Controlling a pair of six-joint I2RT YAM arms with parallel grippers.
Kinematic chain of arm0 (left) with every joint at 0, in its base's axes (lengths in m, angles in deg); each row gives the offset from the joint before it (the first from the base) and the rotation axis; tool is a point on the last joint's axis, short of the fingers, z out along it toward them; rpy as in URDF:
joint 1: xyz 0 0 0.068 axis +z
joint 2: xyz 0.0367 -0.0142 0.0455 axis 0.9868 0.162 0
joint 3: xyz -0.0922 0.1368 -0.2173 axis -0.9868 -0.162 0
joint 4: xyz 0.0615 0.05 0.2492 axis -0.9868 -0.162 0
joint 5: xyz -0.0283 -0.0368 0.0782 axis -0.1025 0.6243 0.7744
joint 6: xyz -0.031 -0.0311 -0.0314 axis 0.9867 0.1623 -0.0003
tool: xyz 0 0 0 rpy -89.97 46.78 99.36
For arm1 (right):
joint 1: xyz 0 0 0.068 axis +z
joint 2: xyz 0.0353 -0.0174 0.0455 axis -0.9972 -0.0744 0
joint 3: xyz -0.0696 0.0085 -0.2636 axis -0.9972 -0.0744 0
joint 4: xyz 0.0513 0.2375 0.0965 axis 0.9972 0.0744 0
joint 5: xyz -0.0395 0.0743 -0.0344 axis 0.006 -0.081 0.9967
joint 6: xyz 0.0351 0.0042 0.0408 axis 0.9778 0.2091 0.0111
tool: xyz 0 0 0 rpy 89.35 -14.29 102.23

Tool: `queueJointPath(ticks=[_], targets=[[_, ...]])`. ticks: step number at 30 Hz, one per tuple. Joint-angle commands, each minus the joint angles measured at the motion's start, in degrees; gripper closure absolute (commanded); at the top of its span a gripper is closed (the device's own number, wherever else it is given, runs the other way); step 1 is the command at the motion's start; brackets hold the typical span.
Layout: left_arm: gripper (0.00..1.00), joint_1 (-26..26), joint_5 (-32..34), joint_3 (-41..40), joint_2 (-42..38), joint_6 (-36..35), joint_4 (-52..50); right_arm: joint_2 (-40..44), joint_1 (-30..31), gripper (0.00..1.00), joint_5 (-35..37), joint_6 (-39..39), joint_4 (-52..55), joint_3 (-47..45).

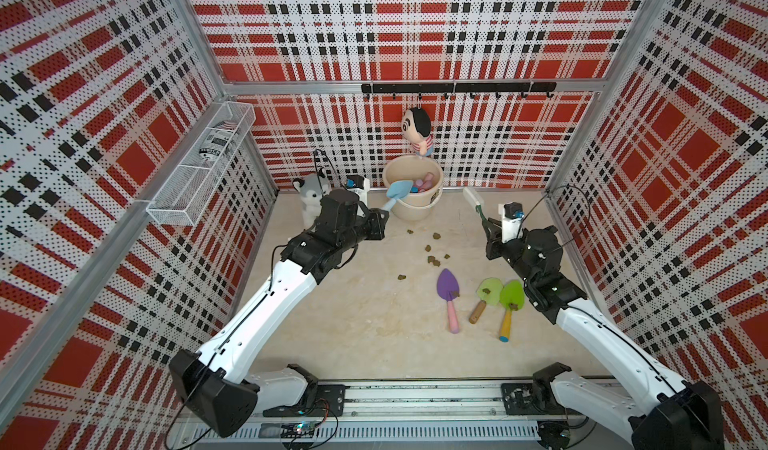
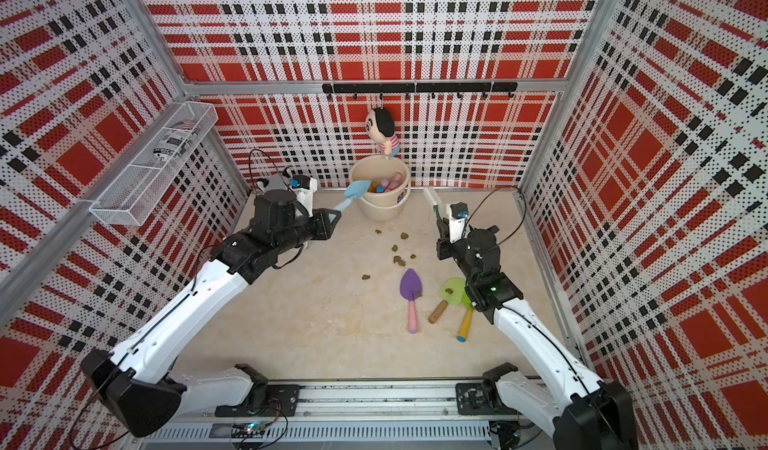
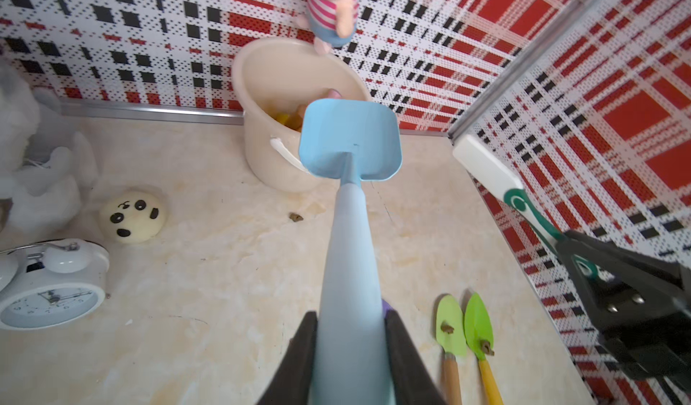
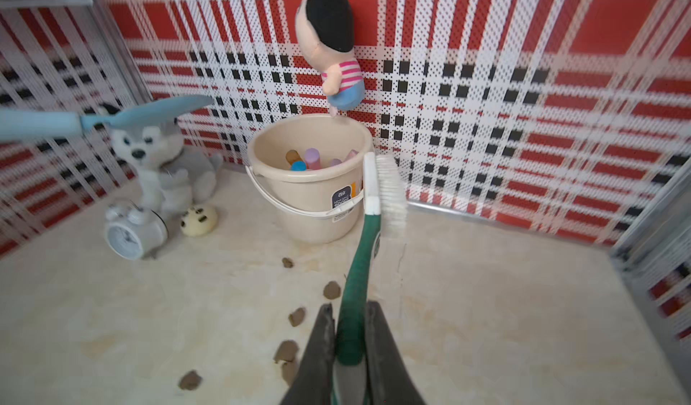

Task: Brush the soil off the hand trowel and place it into the bucket
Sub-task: Place the hand trowel in the bucket.

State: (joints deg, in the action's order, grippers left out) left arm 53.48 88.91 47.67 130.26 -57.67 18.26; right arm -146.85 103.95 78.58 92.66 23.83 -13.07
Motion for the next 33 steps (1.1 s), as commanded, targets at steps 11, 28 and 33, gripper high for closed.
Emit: queueJointPath(ticks=[11, 28, 33], targets=[[1.0, 6.9, -4.58, 18.66, 20.87, 6.65, 4.25, 1.28, -5.73, 1.0, -14.79, 37.57, 2.2, 0.07], [1.0, 5.81, -2.82, 52.26, 51.01, 4.7, -8.3, 10.64, -5.74, 1.0, -9.09, 33.95, 14.74, 2.13], [1.0, 5.71, -3.44, 55.65, 55.32, 4.59, -10.62, 13.02, -5.74, 1.0, -7.97, 33.86, 16.36, 1.63]])
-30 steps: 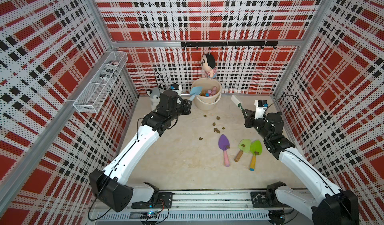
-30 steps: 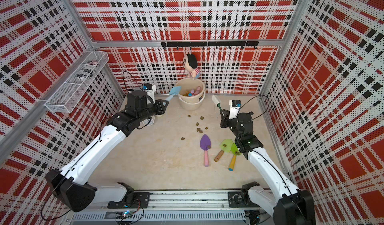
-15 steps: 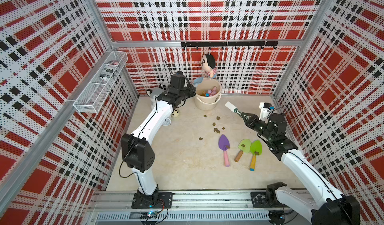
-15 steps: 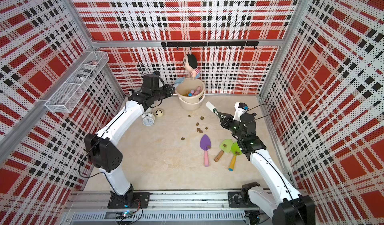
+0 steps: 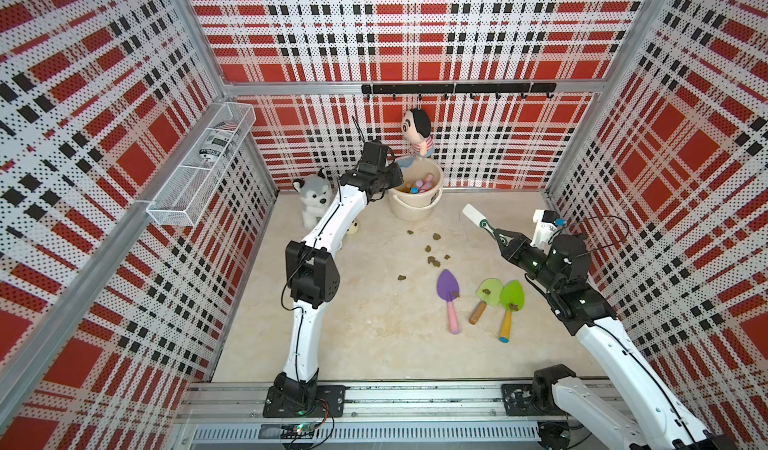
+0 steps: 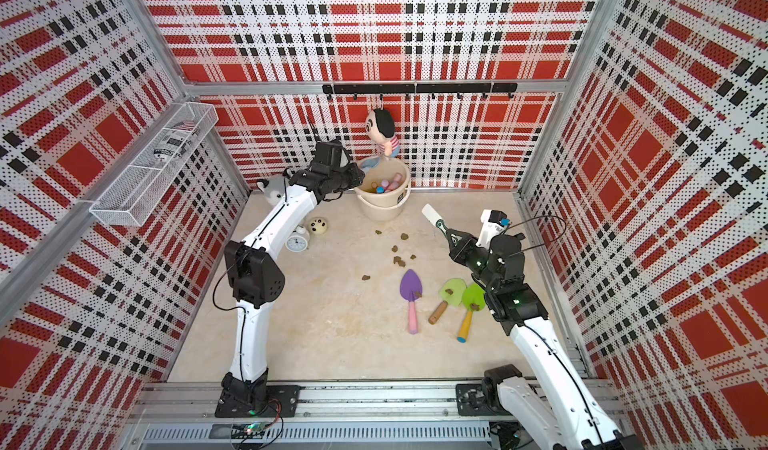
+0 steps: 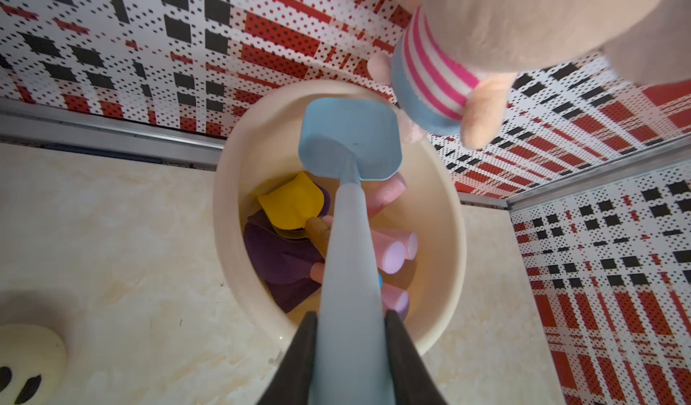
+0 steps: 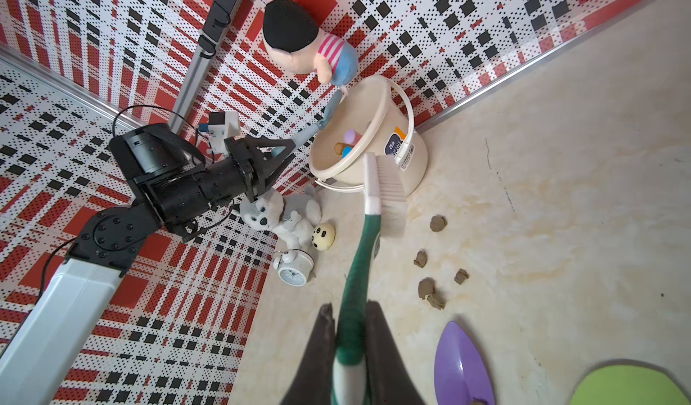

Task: Brush the soil off the hand trowel and place it into the bucket
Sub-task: Place the hand trowel in the bucket.

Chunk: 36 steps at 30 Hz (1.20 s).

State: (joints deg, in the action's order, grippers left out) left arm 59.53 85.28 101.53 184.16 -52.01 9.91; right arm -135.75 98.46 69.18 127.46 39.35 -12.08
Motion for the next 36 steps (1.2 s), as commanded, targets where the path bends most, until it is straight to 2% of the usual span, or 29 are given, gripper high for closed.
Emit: queueJointPath(ticks=[1, 4, 6, 15, 18, 24, 26, 30, 36], targets=[[1.0, -0.39, 0.24, 1.72, 1.78, -1.11, -2.27, 2.25, -0.26, 1.0, 1.6, -1.03, 1.08, 0.48], [0.97, -0.56, 0.03, 1.8, 2.94, -1.42, -2.38, 2.74, -0.26, 1.0, 1.88, -1.02, 1.41, 0.26], [0.83, -0.52, 0.46, 2.22, 3.95, -1.62, -2.44, 2.7, -0.25, 1.0, 1.67, -0.88, 1.46, 0.2], [0.49, -0.63, 1.49, 4.17, 4.2, -1.76, -2.36, 3.38, -0.25, 1.0, 1.7, -0.55, 2.01, 0.2], [0.45, -1.17, 2.51, 3.98, 2.31, -2.18, -2.45, 3.35, -0.26, 1.0, 1.83, -0.38, 1.77, 0.04], [0.45, -4.33, 6.62, -0.18, -5.13, -3.6, -2.27, 2.55, -0.25, 1.0, 1.47, 0.1, 0.89, 0.2], [0.45, -6.03, 7.44, -4.07, -8.87, -3.63, -1.36, 2.18, -0.25, 1.0, 1.58, 0.11, 0.78, 0.27], [0.45, -11.42, 11.34, -18.76, -18.84, -2.47, 4.14, 1.95, -0.25, 1.0, 2.63, -0.02, 1.19, 0.38], [0.45, -21.16, 16.27, -41.1, -31.91, 3.25, 13.82, 2.91, -0.34, 1.0, 5.15, -1.23, 2.69, -0.2]])
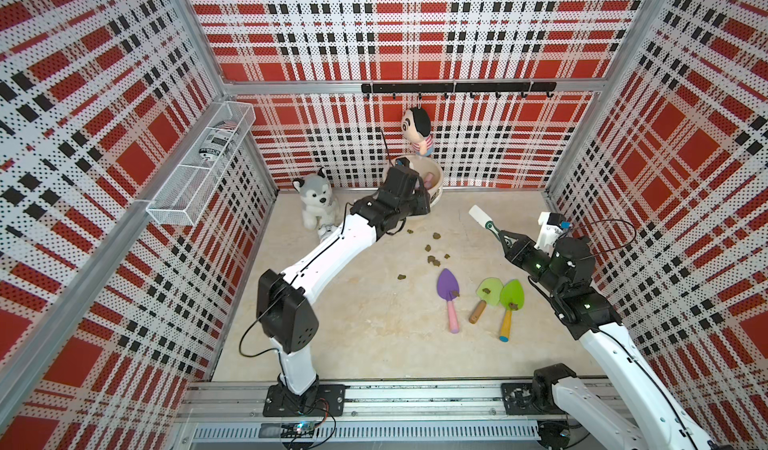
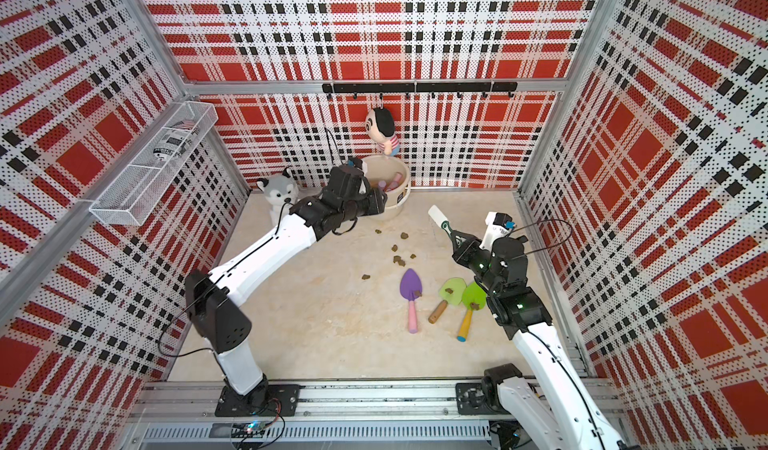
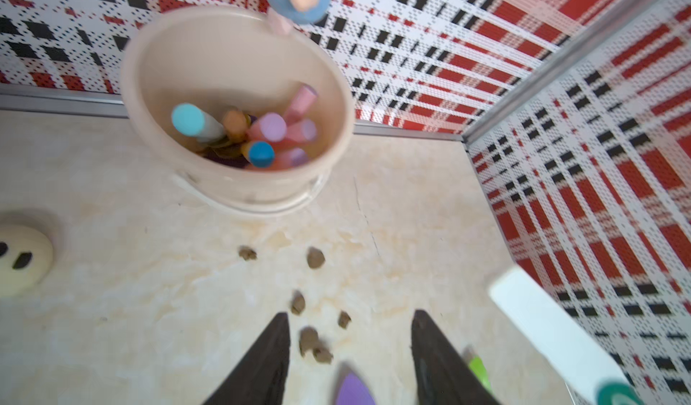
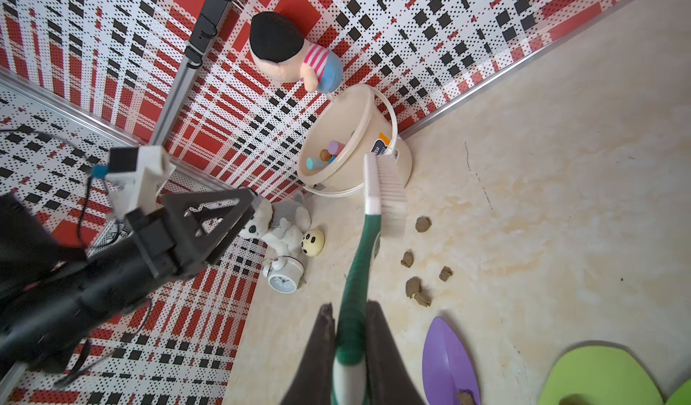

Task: Brush the soil off the hand trowel and place it into the bucket
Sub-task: Place the hand trowel in the bucket, then pick up the hand trowel from the center of the board.

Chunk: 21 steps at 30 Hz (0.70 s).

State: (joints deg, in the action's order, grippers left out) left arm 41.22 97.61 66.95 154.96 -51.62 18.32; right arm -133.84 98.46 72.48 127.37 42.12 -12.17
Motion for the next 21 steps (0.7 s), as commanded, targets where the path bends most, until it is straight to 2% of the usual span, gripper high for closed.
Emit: queueJointPath(ticks=[1, 6, 11, 15, 21], targets=[[0.45, -5.19, 5.34, -9.26, -4.33, 3.46, 6.87, 1.11, -0.35, 1.0, 2.17, -1.25, 0.26, -0.16], [0.45, -15.01, 10.23, -21.2, -8.9, 7.38, 12.02, 1.56, -0.45, 1.0, 3.1, -2.09, 1.64, 0.02], [0.43, -21.78, 13.39, -30.84, -10.12, 10.56, 15.85, 2.16, -0.43, 1.0, 3.31, -2.09, 2.21, -0.21], [0.42, -24.5, 14.38, -34.96, -8.49, 12.57, 16.12, 2.57, -0.43, 1.0, 3.04, -1.98, 3.29, -0.64], [0.38, -27.45, 11.63, -36.05, -4.06, 12.91, 16.79, 4.13, -0.43, 1.0, 3.09, -1.67, 4.08, -2.19]])
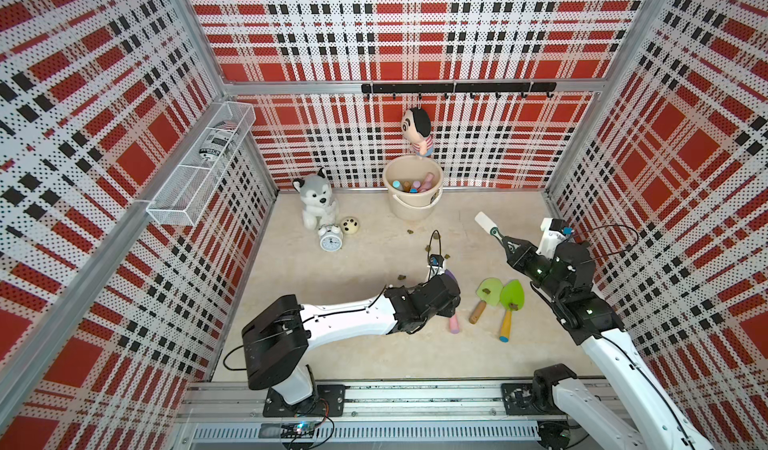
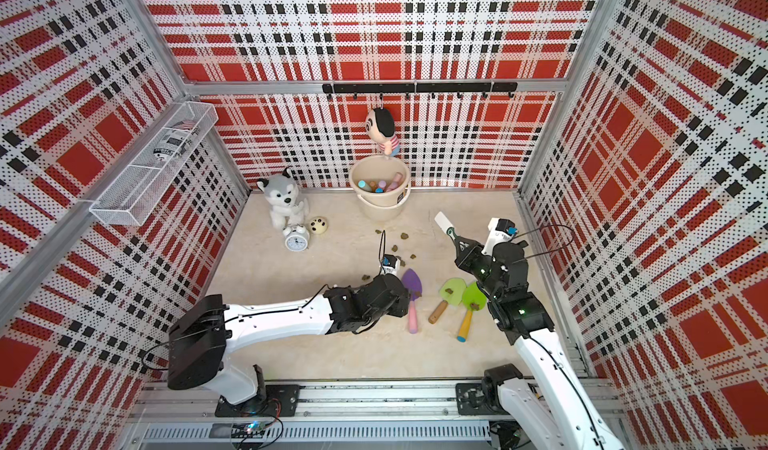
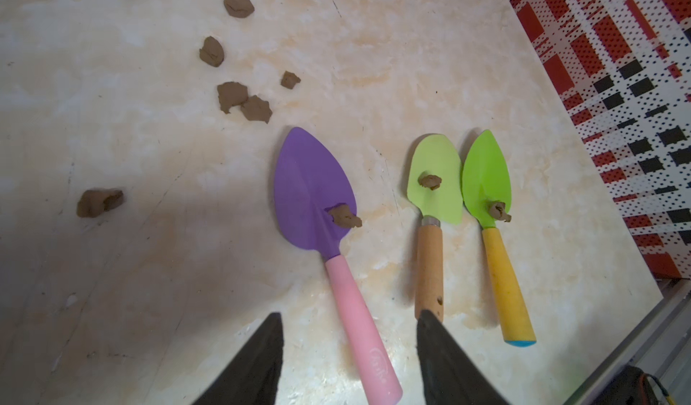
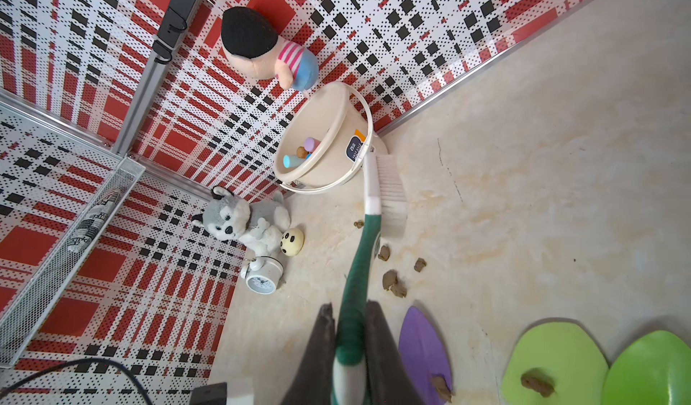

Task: Brush the soil off the hand trowel and place it into the bucket
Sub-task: Pick up the hand trowel from the center of the board.

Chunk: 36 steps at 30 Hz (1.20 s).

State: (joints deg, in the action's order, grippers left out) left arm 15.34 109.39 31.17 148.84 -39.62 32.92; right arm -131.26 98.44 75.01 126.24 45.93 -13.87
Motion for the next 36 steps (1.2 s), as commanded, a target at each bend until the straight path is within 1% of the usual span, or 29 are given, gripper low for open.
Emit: queueJointPath(ticks=[1, 5, 9, 15, 23, 28, 36], targets=[[0.37, -2.08, -0.33, -0.07, 2.79, 0.63, 2.18, 1.68, -0.41, 1.0, 0.73, -0.57, 0.54, -0.52], [0.33, -3.94, -0.92, 2.22, 7.1, 0.39, 0.78, 2.13, -0.41, 1.0, 1.18, -0.93, 1.14, -0.38], [0.32, -5.52, -0.09, 4.51, 10.56, 0.64, -1.31, 2.21, -0.41, 1.0, 1.09, -1.15, 1.64, -0.29], [0.33, -6.09, -0.66, 4.54, 13.01, 1.52, -2.35, 3.0, -0.43, 1.0, 1.72, -1.8, 2.46, -0.64], [0.33, -6.91, -1.23, 3.52, 14.22, 1.47, -3.37, 2.68, -0.41, 1.0, 1.76, -2.14, 2.28, -0.91], [0.33, -6.98, -0.07, 3.41, 14.01, 1.84, -4.51, 2.57, -0.41, 1.0, 1.7, -2.12, 2.24, -0.93], [0.41, -6.73, 2.27, 1.54, 12.42, 3.37, -5.95, 2.93, -0.41, 1.0, 1.88, -1.98, 2.37, -1.09]])
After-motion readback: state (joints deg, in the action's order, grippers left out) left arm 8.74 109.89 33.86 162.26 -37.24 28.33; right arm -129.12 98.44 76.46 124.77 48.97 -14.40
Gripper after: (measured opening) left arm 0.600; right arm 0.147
